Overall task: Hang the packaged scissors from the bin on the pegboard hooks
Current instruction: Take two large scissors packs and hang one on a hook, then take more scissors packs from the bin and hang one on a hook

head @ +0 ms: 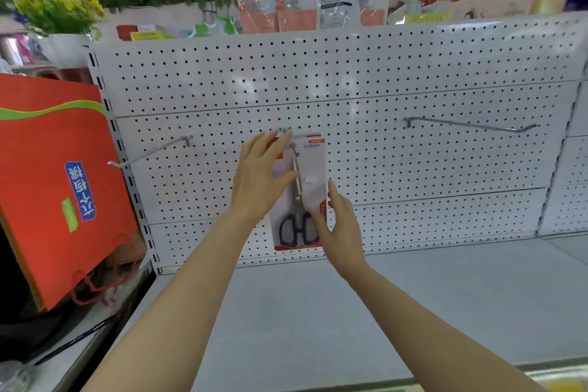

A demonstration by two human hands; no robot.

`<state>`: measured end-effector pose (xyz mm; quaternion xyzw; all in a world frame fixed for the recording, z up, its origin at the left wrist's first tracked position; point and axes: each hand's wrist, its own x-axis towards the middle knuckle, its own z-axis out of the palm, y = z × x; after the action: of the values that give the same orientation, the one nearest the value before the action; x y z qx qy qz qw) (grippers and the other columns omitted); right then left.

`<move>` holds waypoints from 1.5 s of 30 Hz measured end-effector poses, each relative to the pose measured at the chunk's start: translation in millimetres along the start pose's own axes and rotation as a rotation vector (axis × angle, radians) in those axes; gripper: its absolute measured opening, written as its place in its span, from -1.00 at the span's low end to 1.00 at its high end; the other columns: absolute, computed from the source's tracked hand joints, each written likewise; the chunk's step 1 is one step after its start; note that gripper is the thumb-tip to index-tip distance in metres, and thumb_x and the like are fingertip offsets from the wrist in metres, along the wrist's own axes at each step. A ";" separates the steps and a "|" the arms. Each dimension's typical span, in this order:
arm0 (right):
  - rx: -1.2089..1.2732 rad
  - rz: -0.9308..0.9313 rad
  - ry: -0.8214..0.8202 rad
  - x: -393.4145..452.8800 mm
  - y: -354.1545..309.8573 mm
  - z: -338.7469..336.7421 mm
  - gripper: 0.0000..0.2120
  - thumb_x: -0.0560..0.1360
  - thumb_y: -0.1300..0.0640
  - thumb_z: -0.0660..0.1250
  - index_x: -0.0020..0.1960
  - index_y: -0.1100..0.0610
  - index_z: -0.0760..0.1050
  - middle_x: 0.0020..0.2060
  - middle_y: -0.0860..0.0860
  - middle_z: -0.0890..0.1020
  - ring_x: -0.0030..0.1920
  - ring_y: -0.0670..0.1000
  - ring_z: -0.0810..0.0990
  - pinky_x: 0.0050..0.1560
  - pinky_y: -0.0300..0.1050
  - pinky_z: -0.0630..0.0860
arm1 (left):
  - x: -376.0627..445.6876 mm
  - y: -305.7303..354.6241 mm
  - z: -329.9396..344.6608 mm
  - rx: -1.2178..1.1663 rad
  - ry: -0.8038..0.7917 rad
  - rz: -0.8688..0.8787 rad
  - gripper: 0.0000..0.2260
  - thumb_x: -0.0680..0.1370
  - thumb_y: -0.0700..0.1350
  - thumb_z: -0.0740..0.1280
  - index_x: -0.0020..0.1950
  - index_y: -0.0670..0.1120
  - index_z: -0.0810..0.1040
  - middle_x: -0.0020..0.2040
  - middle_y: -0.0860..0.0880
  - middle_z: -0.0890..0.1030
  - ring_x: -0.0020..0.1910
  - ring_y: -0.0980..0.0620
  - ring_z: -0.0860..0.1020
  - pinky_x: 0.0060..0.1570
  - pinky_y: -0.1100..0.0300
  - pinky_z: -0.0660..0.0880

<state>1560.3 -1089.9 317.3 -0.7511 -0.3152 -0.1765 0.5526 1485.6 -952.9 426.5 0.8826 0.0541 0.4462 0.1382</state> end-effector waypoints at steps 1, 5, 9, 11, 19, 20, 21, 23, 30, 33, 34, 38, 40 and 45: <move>-0.045 -0.013 0.012 -1.8 -0.6 -5.5 -0.42 0.61 -0.07 0.23 0.56 -0.05 0.11 0.31 -0.06 0.43 0.22 -0.16 0.42 0.12 -0.27 0.45 | -2.2 -0.6 -0.7 -0.003 -0.006 -0.003 -0.33 0.49 -0.03 0.48 0.54 0.06 0.27 0.53 0.04 0.28 0.53 -0.02 0.12 0.42 0.20 0.09; -0.228 -0.101 0.034 -10.3 2.6 -37.2 -0.43 0.58 -0.03 0.29 0.53 0.09 0.23 0.43 0.01 0.39 0.42 0.00 0.32 0.40 -0.04 0.31 | -24.0 -1.5 -5.3 0.045 0.027 -0.062 -0.25 0.48 -0.01 0.49 0.58 0.00 0.20 0.57 0.00 0.20 0.56 -0.03 0.10 0.52 0.02 0.08; -0.424 -0.257 0.089 -19.1 4.8 -77.0 -0.44 0.52 0.01 0.38 0.45 0.18 0.36 0.33 0.07 0.50 0.32 0.10 0.45 0.31 0.06 0.40 | -63.7 3.6 -10.2 0.203 0.049 -0.081 -0.31 0.46 0.05 0.48 0.51 -0.08 0.30 0.43 -0.05 0.37 0.40 -0.09 0.29 0.40 -0.02 0.25; -0.493 -0.303 0.101 -27.2 5.7 -98.3 -0.44 0.50 -0.01 0.40 0.42 0.19 0.39 0.28 0.08 0.53 0.27 0.13 0.48 0.28 0.05 0.39 | -84.9 11.5 -12.0 0.296 0.046 -0.048 -0.37 0.44 0.09 0.48 0.44 -0.10 0.40 0.34 -0.07 0.45 0.30 -0.12 0.36 0.30 -0.01 0.30; -0.655 -0.414 0.108 -86.8 19.7 -203.9 -0.46 0.51 -0.09 0.30 0.37 0.22 0.44 0.21 0.10 0.57 0.21 0.15 0.52 0.29 0.07 0.35 | -150.1 110.0 0.7 0.384 0.006 0.107 -0.49 0.47 0.12 0.43 0.33 -0.12 0.50 0.23 -0.07 0.53 0.22 -0.16 0.45 0.21 0.01 0.33; -0.676 -0.413 0.105 -96.7 23.1 -220.1 -0.46 0.51 -0.09 0.30 0.36 0.22 0.45 0.20 0.10 0.58 0.20 0.15 0.53 0.28 0.08 0.36 | -157.1 126.6 8.6 0.364 -0.012 0.119 -0.49 0.47 0.11 0.43 0.34 -0.11 0.50 0.24 -0.07 0.53 0.24 -0.14 0.44 0.22 0.01 0.33; -0.698 -0.413 0.105 -106.7 27.0 -236.6 -0.46 0.51 -0.09 0.30 0.36 0.22 0.45 0.19 0.10 0.58 0.18 0.16 0.54 0.27 0.09 0.37 | -164.1 143.0 17.4 0.342 -0.038 0.134 -0.48 0.48 0.10 0.43 0.35 -0.12 0.50 0.26 -0.08 0.53 0.26 -0.14 0.44 0.24 0.00 0.33; -0.741 -0.420 0.108 -127.3 37.9 -269.9 -0.47 0.50 -0.07 0.31 0.34 0.24 0.47 0.17 0.12 0.60 0.15 0.16 0.55 0.25 0.09 0.37 | -179.3 174.4 37.6 0.300 -0.103 0.163 -0.48 0.50 0.09 0.41 0.37 -0.13 0.48 0.28 -0.10 0.52 0.28 -0.16 0.44 0.29 -0.04 0.32; -0.892 -0.308 0.094 -208.7 103.3 -364.8 -0.50 0.47 -0.02 0.36 0.30 0.27 0.50 0.11 0.14 0.62 0.10 0.18 0.58 0.16 0.09 0.42 | -238.5 270.1 122.2 0.196 -0.329 0.207 -0.47 0.47 0.10 0.41 0.36 -0.15 0.49 0.28 -0.15 0.54 0.28 -0.18 0.46 0.27 -0.08 0.34; -0.939 -0.209 0.073 -243.2 135.8 -396.9 -0.52 0.49 0.00 0.33 0.29 0.27 0.50 0.09 0.15 0.62 0.09 0.20 0.58 0.15 0.13 0.45 | -259.5 304.3 162.6 0.128 -0.434 0.248 -0.46 0.44 0.09 0.43 0.34 -0.14 0.51 0.27 -0.13 0.55 0.26 -0.17 0.48 0.25 -0.05 0.35; -0.954 -0.175 0.068 -254.6 146.9 -407.2 -0.53 0.50 0.00 0.33 0.29 0.27 0.50 0.09 0.16 0.62 0.09 0.20 0.58 0.14 0.14 0.46 | -265.6 315.4 175.9 0.104 -0.466 0.269 -0.47 0.45 0.09 0.41 0.35 -0.13 0.50 0.27 -0.13 0.55 0.27 -0.17 0.48 0.26 -0.05 0.35; -1.068 0.003 0.104 -303.1 184.0 -447.3 -0.54 0.48 0.01 0.31 0.28 0.26 0.52 0.08 0.14 0.63 0.07 0.19 0.59 0.12 0.12 0.45 | -286.0 355.4 227.9 0.011 -0.576 0.376 -0.48 0.48 0.09 0.37 0.38 -0.10 0.47 0.30 -0.10 0.52 0.28 -0.15 0.45 0.29 -0.05 0.34; -1.133 0.094 0.114 -332.2 201.6 -466.0 -0.55 0.46 0.03 0.30 0.26 0.26 0.53 0.04 0.14 0.64 0.02 0.21 0.60 0.07 0.12 0.46 | -298.0 372.6 251.9 -0.037 -0.604 0.419 -0.52 0.46 0.07 0.39 0.33 -0.11 0.51 0.26 -0.10 0.55 0.22 -0.16 0.49 0.22 -0.05 0.39; -1.245 0.395 0.120 -415.0 233.3 -517.4 -0.56 0.41 0.11 0.35 0.24 0.29 0.54 0.04 0.17 0.65 0.02 0.24 0.59 0.06 0.13 0.42 | -339.8 412.8 305.8 -0.122 -0.719 0.535 -0.50 0.41 0.07 0.44 0.28 -0.11 0.53 0.19 -0.09 0.57 0.14 -0.15 0.52 0.14 -0.03 0.42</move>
<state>1452.6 -1737.0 64.2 -0.9631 0.0210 -0.2630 0.0534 1517.1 -1481.6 112.2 0.9546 -0.2539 0.1337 0.0797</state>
